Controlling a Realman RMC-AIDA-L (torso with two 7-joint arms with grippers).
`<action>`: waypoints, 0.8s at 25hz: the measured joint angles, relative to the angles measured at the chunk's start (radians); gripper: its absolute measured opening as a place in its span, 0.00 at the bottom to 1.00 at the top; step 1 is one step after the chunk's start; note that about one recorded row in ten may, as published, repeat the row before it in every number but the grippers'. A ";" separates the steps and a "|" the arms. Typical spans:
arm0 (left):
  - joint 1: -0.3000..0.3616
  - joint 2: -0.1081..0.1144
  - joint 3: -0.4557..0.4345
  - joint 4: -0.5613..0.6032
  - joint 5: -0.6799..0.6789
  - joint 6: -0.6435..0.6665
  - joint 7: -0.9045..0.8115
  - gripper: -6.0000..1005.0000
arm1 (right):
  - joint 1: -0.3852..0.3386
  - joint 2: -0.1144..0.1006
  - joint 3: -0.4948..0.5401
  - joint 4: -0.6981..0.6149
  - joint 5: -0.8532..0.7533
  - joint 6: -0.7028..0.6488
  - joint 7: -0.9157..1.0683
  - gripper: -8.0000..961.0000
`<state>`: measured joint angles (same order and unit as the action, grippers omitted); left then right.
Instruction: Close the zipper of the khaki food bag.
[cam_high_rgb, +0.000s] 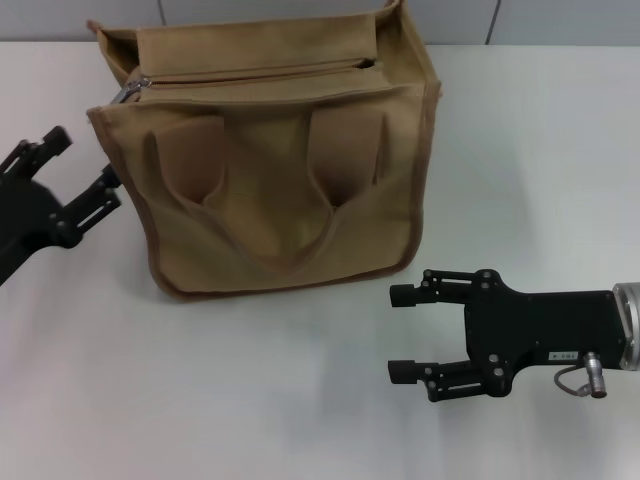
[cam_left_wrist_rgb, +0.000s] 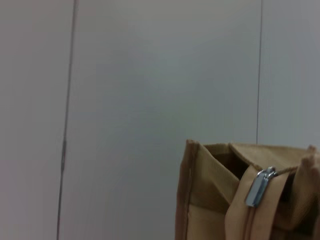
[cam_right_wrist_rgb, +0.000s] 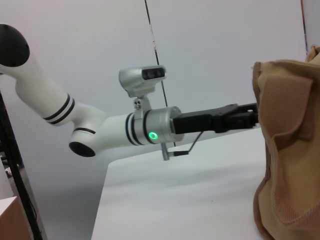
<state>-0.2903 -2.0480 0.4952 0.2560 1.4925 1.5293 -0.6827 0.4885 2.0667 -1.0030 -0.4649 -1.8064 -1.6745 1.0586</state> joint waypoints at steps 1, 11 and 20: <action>-0.009 -0.005 0.001 0.003 0.000 -0.015 0.015 0.81 | 0.001 0.000 0.000 0.000 -0.001 0.000 0.000 0.83; -0.071 -0.021 -0.021 -0.003 -0.047 -0.101 0.129 0.81 | 0.002 -0.001 0.000 -0.001 -0.001 -0.001 0.007 0.83; -0.061 -0.022 -0.019 -0.021 -0.120 -0.081 0.236 0.81 | -0.002 0.000 0.001 -0.001 0.001 -0.001 0.007 0.83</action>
<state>-0.3512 -2.0703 0.4762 0.2351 1.3726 1.4481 -0.4472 0.4865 2.0662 -1.0018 -0.4663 -1.8057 -1.6751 1.0654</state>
